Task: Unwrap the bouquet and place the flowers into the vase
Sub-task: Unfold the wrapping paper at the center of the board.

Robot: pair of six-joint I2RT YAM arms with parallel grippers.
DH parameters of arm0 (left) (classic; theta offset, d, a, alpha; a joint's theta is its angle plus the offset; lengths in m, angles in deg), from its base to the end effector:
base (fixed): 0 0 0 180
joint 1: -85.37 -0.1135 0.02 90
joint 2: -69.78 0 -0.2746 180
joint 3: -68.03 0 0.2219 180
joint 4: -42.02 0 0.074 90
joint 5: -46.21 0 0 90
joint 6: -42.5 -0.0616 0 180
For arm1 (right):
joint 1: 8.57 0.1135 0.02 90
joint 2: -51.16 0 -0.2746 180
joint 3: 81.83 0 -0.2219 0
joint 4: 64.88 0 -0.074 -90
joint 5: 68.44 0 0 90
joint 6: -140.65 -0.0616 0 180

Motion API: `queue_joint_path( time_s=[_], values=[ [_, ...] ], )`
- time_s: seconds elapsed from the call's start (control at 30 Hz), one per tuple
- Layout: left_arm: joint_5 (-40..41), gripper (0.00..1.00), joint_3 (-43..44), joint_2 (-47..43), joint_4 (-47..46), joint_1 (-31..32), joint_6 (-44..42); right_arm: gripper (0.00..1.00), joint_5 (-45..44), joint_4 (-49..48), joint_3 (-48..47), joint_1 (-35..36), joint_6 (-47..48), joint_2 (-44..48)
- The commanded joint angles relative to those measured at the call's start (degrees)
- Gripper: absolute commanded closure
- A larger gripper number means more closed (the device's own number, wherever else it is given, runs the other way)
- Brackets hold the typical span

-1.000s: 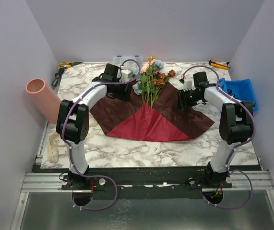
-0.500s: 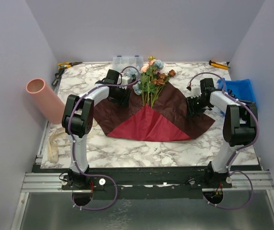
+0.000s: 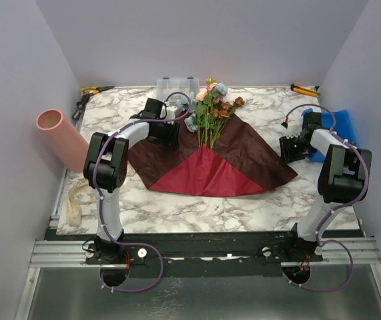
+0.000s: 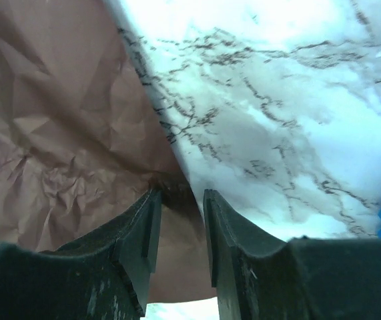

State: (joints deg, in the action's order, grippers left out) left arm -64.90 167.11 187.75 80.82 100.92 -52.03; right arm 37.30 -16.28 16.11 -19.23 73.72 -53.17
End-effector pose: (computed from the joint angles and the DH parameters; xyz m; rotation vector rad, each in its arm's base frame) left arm 0.4074 -0.1364 0.1731 0.5832 2.5004 -0.5468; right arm 0.3343 -0.0459 0.1695 -0.3590 2.7125 0.2281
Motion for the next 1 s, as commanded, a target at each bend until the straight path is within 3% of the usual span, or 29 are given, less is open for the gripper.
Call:
queue_joint_path(
  time_s=[0.0,0.13,0.27,0.5,0.77,0.97],
  values=[
    [-3.2,0.43,-2.7,1.4,3.9,-0.5,0.4,0.59,3.6,5.5,-0.9,0.0,0.9,2.8],
    [-6.2,0.34,-1.9,-0.6,3.9,-0.5,0.9,0.58,12.4,8.6,-5.6,0.0,-1.3,7.5],
    [-10.5,0.32,-1.4,-4.0,3.9,-0.5,1.0,0.54,23.0,9.7,-8.6,0.4,-3.5,11.4],
    [-14.2,0.31,0.1,-5.2,3.9,-0.4,2.3,0.31,38.3,11.0,-11.4,5.3,-8.5,10.5],
    [-12.1,0.34,-0.5,-2.3,3.9,-0.4,1.7,0.18,40.3,7.2,-11.8,18.0,-14.1,1.5],
    [-11.7,0.34,-1.0,-1.7,3.9,-0.4,1.5,0.13,35.6,5.5,-14.2,22.6,-14.1,-5.4]
  ],
)
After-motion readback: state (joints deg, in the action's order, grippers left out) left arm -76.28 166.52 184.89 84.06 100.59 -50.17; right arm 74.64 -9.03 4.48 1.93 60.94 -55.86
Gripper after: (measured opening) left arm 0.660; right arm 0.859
